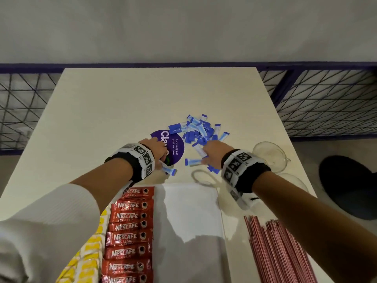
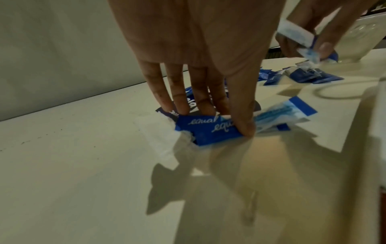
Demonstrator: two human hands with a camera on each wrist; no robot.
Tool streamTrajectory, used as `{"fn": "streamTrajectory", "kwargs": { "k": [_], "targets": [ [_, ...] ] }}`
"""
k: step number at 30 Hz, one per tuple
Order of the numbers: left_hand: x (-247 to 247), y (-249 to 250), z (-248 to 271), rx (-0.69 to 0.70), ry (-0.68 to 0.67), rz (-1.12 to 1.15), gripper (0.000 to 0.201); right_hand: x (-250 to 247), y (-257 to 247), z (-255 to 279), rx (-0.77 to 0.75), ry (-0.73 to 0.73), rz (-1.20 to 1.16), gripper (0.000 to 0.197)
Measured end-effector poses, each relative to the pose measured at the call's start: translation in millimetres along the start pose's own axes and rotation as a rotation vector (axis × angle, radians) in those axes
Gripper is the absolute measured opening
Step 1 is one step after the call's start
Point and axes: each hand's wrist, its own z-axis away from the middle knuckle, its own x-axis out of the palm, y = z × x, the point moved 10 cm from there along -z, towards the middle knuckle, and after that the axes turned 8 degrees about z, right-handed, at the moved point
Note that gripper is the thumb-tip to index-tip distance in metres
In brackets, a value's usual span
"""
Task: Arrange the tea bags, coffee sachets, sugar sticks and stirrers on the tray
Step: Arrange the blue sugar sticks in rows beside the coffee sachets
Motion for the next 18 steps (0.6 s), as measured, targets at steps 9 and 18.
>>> {"fn": "streamTrajectory", "kwargs": {
  "k": [9, 18],
  "targets": [
    [-11.5, -1.0, -0.1, 0.04, 0.037, 0.303, 0.008, 8.9, 31.1, -6.0, 0.004, -0.106, 0.171, 0.041],
    [-22.8, 3.2, 7.2, -0.064, 0.076, 0.793, 0.022, 19.2, 29.6, -20.6, -0.003, -0.108, 0.132, 0.065]
  ]
}}
